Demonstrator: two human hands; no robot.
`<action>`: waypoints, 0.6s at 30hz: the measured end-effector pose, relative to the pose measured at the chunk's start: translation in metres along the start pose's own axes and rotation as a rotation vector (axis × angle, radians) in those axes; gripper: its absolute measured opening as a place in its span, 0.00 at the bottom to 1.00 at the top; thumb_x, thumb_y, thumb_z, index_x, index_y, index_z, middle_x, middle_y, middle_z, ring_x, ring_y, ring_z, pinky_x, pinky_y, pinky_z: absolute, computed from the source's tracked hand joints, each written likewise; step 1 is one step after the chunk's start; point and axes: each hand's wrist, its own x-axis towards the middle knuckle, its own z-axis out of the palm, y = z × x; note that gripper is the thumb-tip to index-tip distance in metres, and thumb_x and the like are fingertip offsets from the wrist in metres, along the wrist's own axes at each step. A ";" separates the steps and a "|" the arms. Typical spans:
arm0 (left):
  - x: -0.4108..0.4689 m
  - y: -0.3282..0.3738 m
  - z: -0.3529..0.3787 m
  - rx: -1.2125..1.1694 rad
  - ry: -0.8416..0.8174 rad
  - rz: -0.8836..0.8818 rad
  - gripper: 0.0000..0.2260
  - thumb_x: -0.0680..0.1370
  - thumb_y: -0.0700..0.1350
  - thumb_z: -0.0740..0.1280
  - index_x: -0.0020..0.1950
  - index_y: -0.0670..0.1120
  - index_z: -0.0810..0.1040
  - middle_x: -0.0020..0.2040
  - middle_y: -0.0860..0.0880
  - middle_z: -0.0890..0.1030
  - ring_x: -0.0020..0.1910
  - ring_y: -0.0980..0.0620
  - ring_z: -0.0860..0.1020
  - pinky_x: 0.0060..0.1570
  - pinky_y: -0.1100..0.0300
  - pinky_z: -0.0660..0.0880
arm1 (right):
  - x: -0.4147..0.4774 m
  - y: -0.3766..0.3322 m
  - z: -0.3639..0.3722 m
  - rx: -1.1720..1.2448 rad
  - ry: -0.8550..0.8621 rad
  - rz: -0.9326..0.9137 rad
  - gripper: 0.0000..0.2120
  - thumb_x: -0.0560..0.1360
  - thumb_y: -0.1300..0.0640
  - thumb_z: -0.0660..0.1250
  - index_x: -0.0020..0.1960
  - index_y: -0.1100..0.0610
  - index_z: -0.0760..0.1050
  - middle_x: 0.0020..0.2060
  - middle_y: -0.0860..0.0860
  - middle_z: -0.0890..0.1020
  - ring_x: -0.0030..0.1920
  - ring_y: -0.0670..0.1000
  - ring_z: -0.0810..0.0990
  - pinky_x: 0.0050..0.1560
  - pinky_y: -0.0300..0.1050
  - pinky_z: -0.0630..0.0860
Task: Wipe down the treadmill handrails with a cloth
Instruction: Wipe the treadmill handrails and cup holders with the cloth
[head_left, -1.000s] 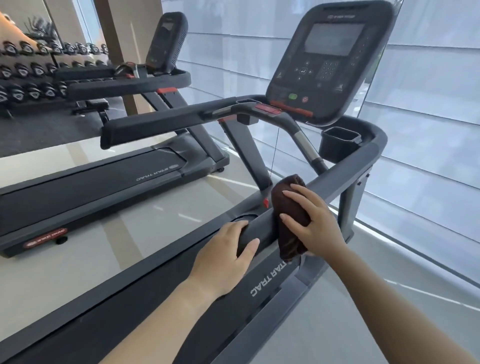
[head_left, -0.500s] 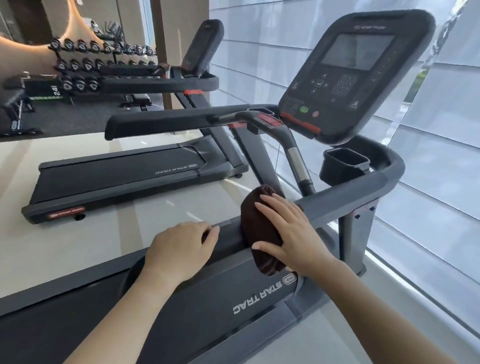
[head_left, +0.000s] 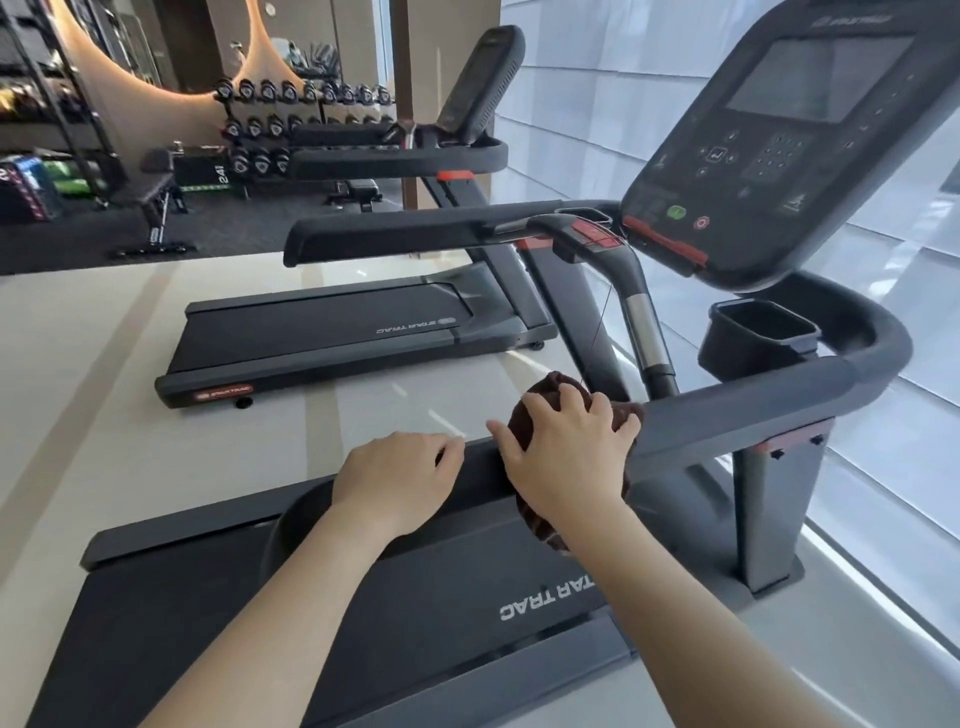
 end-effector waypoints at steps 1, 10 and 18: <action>-0.003 -0.001 0.001 0.014 0.030 0.012 0.19 0.74 0.56 0.42 0.30 0.52 0.63 0.27 0.53 0.71 0.27 0.54 0.68 0.27 0.58 0.58 | -0.008 0.005 0.004 0.045 0.067 -0.034 0.21 0.75 0.36 0.56 0.57 0.49 0.75 0.57 0.54 0.77 0.58 0.61 0.71 0.59 0.66 0.62; -0.005 -0.001 0.005 0.065 0.087 0.022 0.17 0.77 0.56 0.45 0.33 0.52 0.65 0.30 0.53 0.73 0.31 0.49 0.71 0.28 0.59 0.60 | 0.003 0.033 0.010 0.333 0.252 -0.166 0.14 0.71 0.45 0.68 0.53 0.50 0.81 0.52 0.51 0.82 0.51 0.58 0.78 0.55 0.57 0.69; -0.008 -0.001 0.004 0.090 0.095 -0.004 0.17 0.77 0.56 0.45 0.32 0.52 0.62 0.29 0.53 0.71 0.25 0.55 0.66 0.26 0.60 0.58 | 0.003 0.057 0.015 0.280 0.226 -0.152 0.26 0.69 0.37 0.63 0.63 0.48 0.74 0.64 0.51 0.74 0.65 0.62 0.69 0.63 0.62 0.65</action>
